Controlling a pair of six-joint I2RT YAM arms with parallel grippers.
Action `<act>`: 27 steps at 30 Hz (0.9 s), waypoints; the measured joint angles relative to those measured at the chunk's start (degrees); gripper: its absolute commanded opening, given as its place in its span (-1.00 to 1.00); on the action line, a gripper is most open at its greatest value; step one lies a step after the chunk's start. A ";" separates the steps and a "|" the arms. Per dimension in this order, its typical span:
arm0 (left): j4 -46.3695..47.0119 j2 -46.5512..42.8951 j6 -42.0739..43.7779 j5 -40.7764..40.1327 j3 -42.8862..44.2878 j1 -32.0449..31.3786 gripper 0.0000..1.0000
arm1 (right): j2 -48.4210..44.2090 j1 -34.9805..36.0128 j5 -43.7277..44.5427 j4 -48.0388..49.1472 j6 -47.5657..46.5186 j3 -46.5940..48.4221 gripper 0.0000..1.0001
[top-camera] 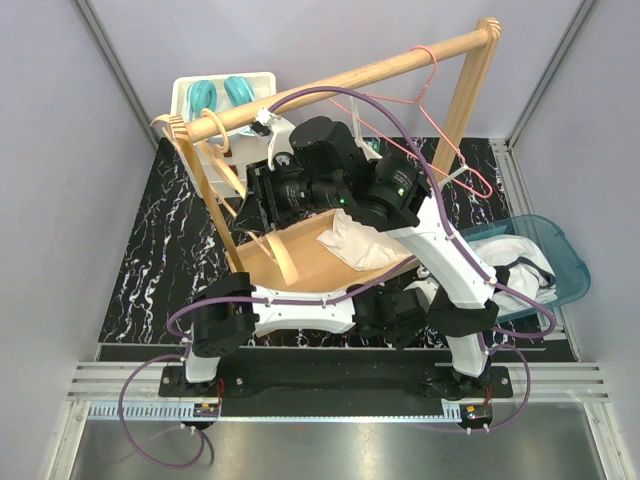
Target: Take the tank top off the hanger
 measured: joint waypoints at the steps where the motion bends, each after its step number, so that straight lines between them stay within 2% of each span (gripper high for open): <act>1: 0.04 0.00 -0.22 -0.07 -0.28 0.20 0.40 | 0.07 0.20 0.76 0.00 0.31 0.00 0.28; 4: 0.00 -0.02 -0.92 -0.33 -0.81 0.72 0.40 | -0.07 0.35 3.08 0.09 0.66 -0.31 0.59; 5: 0.02 -0.13 -1.07 -0.46 -1.01 0.87 0.40 | -0.48 0.35 3.98 0.17 0.48 -1.01 0.76; 8: 0.00 -0.50 -1.16 -0.70 -1.18 1.07 0.40 | -2.43 0.26 7.34 0.00 0.35 -3.93 0.88; 14: 0.02 -1.36 -1.09 -0.52 -0.76 1.07 0.39 | -8.04 -1.22 15.19 -3.04 -1.01 -5.90 0.93; 21: -0.07 -1.42 -0.92 0.76 2.80 1.07 0.39 | -20.48 -9.86 23.65 -7.52 -3.37 -9.05 0.96; 27: -0.85 -1.42 -0.20 1.05 7.13 1.05 0.39 | -27.82 -13.25 31.19 -10.38 -4.68 -9.75 0.96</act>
